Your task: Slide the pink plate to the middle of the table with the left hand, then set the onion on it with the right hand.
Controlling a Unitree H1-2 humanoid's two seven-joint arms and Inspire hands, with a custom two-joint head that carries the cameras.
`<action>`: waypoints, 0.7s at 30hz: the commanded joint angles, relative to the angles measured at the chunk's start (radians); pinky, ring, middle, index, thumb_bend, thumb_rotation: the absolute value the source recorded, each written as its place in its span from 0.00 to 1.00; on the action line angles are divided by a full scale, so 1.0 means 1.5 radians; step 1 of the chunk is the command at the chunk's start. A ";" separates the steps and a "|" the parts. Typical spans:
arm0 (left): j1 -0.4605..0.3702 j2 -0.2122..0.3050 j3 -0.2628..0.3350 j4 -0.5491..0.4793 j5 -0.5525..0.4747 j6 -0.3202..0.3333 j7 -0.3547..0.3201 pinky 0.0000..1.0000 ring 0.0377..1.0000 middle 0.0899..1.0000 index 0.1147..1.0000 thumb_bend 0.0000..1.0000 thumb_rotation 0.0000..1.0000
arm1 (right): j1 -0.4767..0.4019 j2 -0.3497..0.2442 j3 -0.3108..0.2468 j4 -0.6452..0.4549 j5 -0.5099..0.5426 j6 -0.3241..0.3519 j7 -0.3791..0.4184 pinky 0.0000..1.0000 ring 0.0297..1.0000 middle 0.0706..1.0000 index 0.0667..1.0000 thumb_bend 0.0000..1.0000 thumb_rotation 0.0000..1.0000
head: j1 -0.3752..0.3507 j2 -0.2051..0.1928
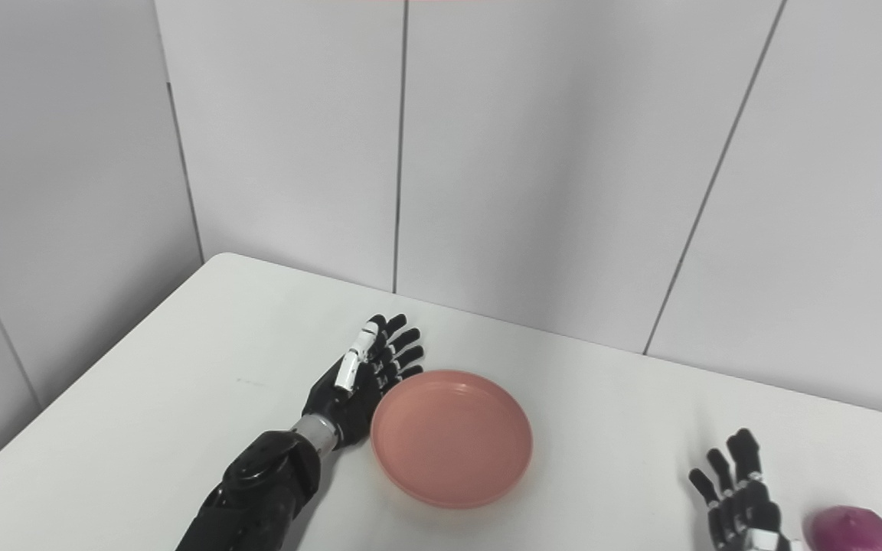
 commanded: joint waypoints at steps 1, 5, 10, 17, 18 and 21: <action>-0.002 -0.009 -0.004 -0.005 0.007 0.019 -0.002 0.95 0.96 0.96 0.96 0.39 1.00 | 0.028 0.010 0.006 -0.012 -0.007 0.030 -0.010 0.99 0.98 1.00 0.99 0.58 1.00 | -0.003 0.001; 0.004 -0.018 -0.012 -0.006 0.015 0.015 -0.004 0.96 0.96 0.97 0.96 0.39 1.00 | 0.044 0.016 0.016 -0.087 -0.030 0.076 -0.025 1.00 1.00 1.00 1.00 0.42 1.00 | -0.018 0.001; 0.011 -0.025 -0.014 -0.014 0.020 0.020 -0.003 0.96 0.96 0.97 0.96 0.40 1.00 | 0.054 0.026 0.023 -0.138 -0.041 0.103 -0.037 1.00 1.00 1.00 1.00 0.29 1.00 | -0.039 0.002; 0.021 -0.032 -0.017 -0.022 0.018 0.021 -0.012 0.96 0.96 0.97 0.97 0.40 1.00 | 0.062 0.031 0.034 -0.193 -0.054 0.124 -0.045 1.00 1.00 1.00 1.00 0.21 1.00 | -0.060 0.001; 0.023 -0.033 -0.018 -0.024 0.018 0.020 -0.015 0.96 0.96 0.97 0.97 0.40 1.00 | 0.063 0.032 0.035 -0.202 -0.056 0.130 -0.045 1.00 1.00 1.00 1.00 0.20 1.00 | -0.065 0.002; 0.029 -0.035 -0.020 -0.028 0.019 0.018 -0.022 0.96 0.96 0.97 0.97 0.40 1.00 | 0.064 0.033 0.037 -0.215 -0.056 0.132 -0.045 1.00 1.00 1.00 1.00 0.18 1.00 | -0.071 0.002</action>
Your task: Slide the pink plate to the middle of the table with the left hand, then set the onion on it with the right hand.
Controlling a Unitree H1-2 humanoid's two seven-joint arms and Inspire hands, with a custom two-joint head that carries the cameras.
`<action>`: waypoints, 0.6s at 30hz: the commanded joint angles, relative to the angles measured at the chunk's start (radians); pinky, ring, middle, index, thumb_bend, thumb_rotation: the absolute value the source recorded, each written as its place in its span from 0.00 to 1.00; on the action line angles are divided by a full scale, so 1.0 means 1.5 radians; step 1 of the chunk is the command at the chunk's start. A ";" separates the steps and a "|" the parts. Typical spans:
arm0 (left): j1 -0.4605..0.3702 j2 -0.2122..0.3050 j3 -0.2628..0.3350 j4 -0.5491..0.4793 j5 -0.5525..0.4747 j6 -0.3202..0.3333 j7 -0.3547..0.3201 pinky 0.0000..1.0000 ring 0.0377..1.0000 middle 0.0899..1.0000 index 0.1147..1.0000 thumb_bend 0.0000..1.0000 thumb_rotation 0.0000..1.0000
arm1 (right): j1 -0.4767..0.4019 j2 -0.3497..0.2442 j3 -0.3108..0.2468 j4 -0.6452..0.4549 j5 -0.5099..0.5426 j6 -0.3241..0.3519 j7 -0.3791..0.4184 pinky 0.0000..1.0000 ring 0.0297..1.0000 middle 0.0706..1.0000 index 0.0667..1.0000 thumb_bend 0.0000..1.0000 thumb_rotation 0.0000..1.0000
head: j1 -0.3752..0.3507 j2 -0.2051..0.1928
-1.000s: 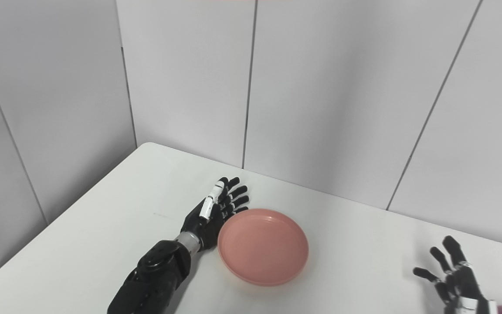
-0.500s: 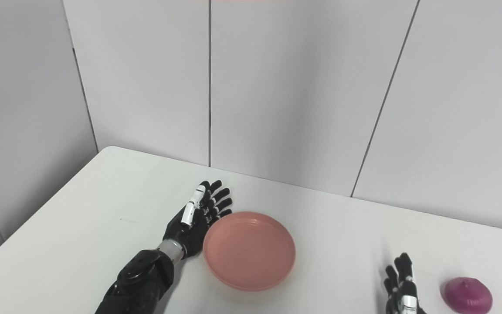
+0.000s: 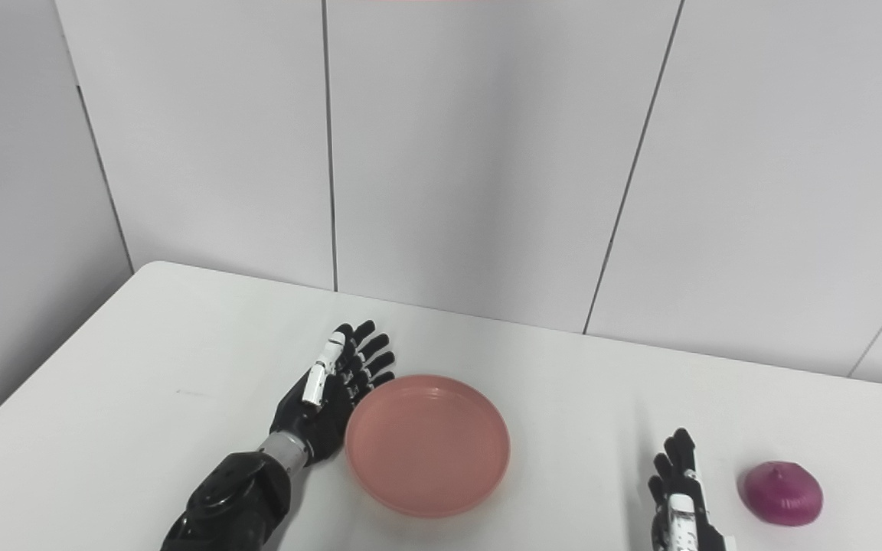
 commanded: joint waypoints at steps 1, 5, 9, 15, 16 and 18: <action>0.008 -0.003 -0.006 0.000 0.005 0.018 -0.004 0.96 0.96 0.97 0.97 0.40 1.00 | -0.006 0.004 0.001 -0.032 0.001 0.005 -0.003 1.00 1.00 1.00 1.00 0.18 1.00 | -0.005 0.000; 0.018 -0.007 -0.008 -0.010 0.007 0.021 -0.006 0.95 0.96 0.97 0.97 0.40 1.00 | -0.004 0.010 0.003 -0.045 -0.001 0.012 -0.005 1.00 1.00 1.00 1.00 0.16 1.00 | -0.017 0.001; 0.030 -0.013 -0.015 -0.021 0.012 0.021 -0.005 0.94 0.95 0.96 0.96 0.40 1.00 | -0.003 0.016 0.004 -0.056 -0.007 0.017 -0.011 1.00 1.00 1.00 1.00 0.15 1.00 | -0.030 0.004; 0.055 -0.026 -0.025 -0.051 0.016 0.023 -0.002 0.94 0.96 0.96 0.95 0.41 1.00 | -0.002 0.022 0.011 -0.066 -0.024 0.022 -0.020 1.00 1.00 1.00 1.00 0.17 1.00 | -0.074 0.016; 0.058 -0.028 -0.025 -0.054 0.015 0.024 -0.001 0.94 0.96 0.96 0.96 0.41 1.00 | -0.002 0.022 0.011 -0.067 -0.027 0.021 -0.021 1.00 1.00 1.00 1.00 0.16 1.00 | -0.076 0.016; 0.063 -0.032 -0.028 -0.058 0.016 0.021 -0.004 0.95 0.96 0.97 0.96 0.41 1.00 | -0.004 0.024 0.012 -0.068 -0.033 0.019 -0.024 1.00 1.00 1.00 1.00 0.16 1.00 | -0.088 0.021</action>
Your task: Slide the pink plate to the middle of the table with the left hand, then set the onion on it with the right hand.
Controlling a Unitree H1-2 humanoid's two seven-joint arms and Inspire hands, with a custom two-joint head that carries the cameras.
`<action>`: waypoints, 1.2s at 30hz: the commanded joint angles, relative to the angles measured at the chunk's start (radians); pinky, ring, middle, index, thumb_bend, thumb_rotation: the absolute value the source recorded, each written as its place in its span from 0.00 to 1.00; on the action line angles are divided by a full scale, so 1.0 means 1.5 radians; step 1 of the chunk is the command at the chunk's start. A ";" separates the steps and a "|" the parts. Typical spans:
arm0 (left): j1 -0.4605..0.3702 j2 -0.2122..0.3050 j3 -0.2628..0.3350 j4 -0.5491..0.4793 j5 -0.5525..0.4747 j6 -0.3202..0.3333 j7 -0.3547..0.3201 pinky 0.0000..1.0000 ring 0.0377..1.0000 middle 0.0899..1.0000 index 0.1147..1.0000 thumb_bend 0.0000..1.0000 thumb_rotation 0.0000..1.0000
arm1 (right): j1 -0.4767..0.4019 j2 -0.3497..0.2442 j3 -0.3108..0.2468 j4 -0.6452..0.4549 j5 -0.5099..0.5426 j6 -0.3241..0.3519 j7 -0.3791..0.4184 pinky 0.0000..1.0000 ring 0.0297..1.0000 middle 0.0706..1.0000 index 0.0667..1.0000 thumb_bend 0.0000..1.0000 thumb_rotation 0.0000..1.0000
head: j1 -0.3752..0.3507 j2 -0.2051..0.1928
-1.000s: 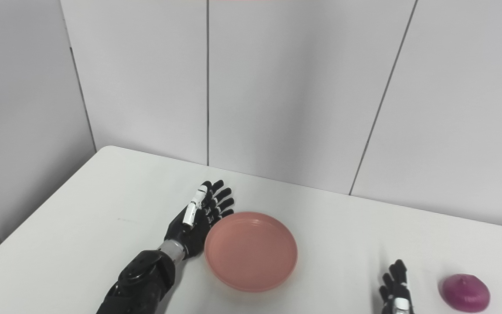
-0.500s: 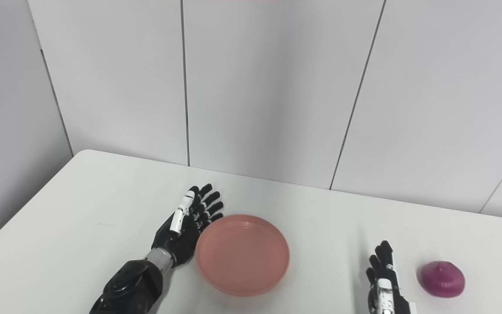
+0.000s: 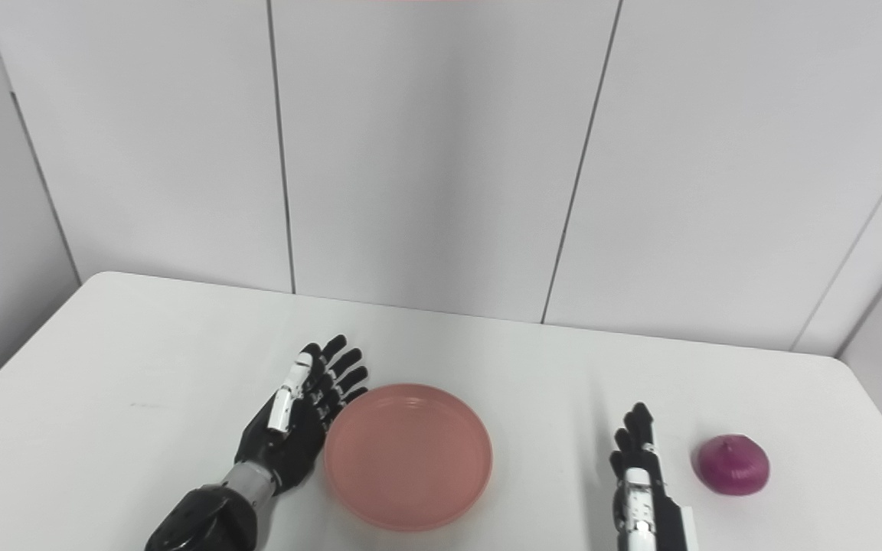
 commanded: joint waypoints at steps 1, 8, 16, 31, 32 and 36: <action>0.015 -0.007 -0.009 -0.003 0.005 0.021 0.000 0.95 0.96 0.97 0.96 0.41 1.00 | -0.012 0.008 0.002 -0.030 -0.010 -0.007 -0.007 1.00 1.00 1.00 1.00 0.16 1.00 | -0.018 0.008; 0.039 -0.018 -0.025 -0.032 0.011 0.033 0.008 0.95 0.96 0.97 0.97 0.40 1.00 | -0.021 0.014 0.006 -0.036 -0.019 0.000 -0.013 1.00 1.00 1.00 1.00 0.22 1.00 | -0.072 0.034; 0.053 -0.023 -0.038 -0.045 0.012 0.039 0.004 0.98 0.98 0.98 0.99 0.41 1.00 | -0.036 0.021 -0.002 -0.046 -0.026 0.022 -0.022 1.00 1.00 1.00 1.00 0.28 1.00 | -0.100 0.060; 0.058 -0.011 -0.034 -0.065 -0.010 0.066 -0.014 0.96 0.96 0.96 0.96 0.40 1.00 | -0.054 0.014 -0.003 -0.054 -0.046 0.052 -0.027 1.00 1.00 1.00 1.00 0.28 1.00 | -0.155 0.087; 0.059 -0.011 -0.034 -0.069 -0.011 0.069 -0.015 0.95 0.96 0.96 0.96 0.40 1.00 | -0.058 0.013 -0.005 -0.057 -0.046 0.056 -0.027 1.00 1.00 1.00 1.00 0.29 1.00 | -0.161 0.090; 0.061 -0.010 -0.032 -0.077 -0.010 0.076 -0.016 0.94 0.95 0.96 0.96 0.41 1.00 | -0.069 0.008 -0.012 -0.065 -0.046 0.069 -0.027 1.00 0.99 1.00 1.00 0.28 1.00 | -0.177 0.095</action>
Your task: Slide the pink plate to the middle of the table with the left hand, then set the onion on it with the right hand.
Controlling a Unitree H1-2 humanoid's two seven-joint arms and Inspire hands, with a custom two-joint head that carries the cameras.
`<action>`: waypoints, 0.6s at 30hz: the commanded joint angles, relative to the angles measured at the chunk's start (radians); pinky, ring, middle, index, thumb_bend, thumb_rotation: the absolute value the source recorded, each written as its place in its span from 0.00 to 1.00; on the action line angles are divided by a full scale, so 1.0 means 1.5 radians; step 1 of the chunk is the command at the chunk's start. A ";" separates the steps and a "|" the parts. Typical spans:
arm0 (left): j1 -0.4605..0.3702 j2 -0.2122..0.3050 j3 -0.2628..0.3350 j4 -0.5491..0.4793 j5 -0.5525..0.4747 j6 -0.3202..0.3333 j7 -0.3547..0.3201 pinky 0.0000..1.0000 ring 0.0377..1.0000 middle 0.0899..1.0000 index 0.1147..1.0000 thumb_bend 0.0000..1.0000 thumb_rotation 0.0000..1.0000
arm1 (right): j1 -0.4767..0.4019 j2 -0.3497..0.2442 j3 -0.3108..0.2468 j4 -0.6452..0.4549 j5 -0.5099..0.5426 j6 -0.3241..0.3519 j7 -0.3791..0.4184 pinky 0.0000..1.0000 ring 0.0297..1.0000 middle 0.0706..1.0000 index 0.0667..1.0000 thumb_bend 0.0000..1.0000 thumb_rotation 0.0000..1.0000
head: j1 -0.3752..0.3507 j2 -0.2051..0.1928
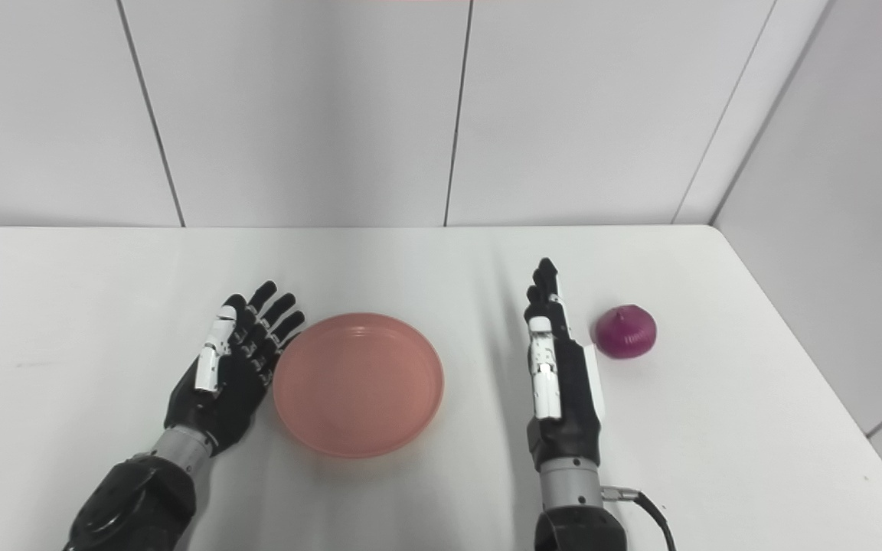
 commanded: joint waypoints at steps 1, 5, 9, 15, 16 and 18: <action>0.011 0.003 0.001 -0.003 -0.001 0.023 0.001 0.94 0.95 0.96 0.96 0.41 1.00 | -0.026 -0.005 -0.007 -0.029 0.000 0.015 -0.001 1.00 0.99 1.00 1.00 0.28 1.00 | 0.000 0.000; 0.012 0.006 0.004 -0.005 -0.003 0.024 0.000 0.94 0.95 0.96 0.96 0.41 1.00 | -0.041 -0.033 -0.015 -0.036 -0.021 0.025 0.003 0.99 0.98 0.99 0.99 0.30 1.00 | -0.017 0.003; 0.013 0.010 0.007 -0.005 -0.006 0.024 -0.004 0.95 0.95 0.96 0.96 0.41 1.00 | -0.054 -0.060 -0.024 -0.042 -0.049 0.041 0.001 0.96 0.96 0.97 0.98 0.34 0.99 | -0.030 0.004; 0.013 0.011 0.013 -0.007 -0.010 0.029 -0.008 0.96 0.95 0.96 0.96 0.41 1.00 | -0.071 -0.111 -0.024 -0.062 -0.113 0.080 0.014 0.92 0.94 0.96 0.97 0.46 0.96 | -0.046 0.006; 0.013 0.011 0.013 -0.008 -0.010 0.029 -0.009 0.96 0.96 0.96 0.96 0.41 1.00 | -0.074 -0.120 -0.024 -0.065 -0.123 0.087 0.018 0.90 0.94 0.96 0.97 0.48 0.91 | -0.046 0.006; 0.014 0.011 0.013 -0.009 -0.010 0.030 -0.010 0.96 0.96 0.96 0.96 0.41 1.00 | -0.078 -0.137 -0.024 -0.070 -0.153 0.101 0.020 0.89 0.93 0.95 0.96 0.50 0.88 | -0.052 0.006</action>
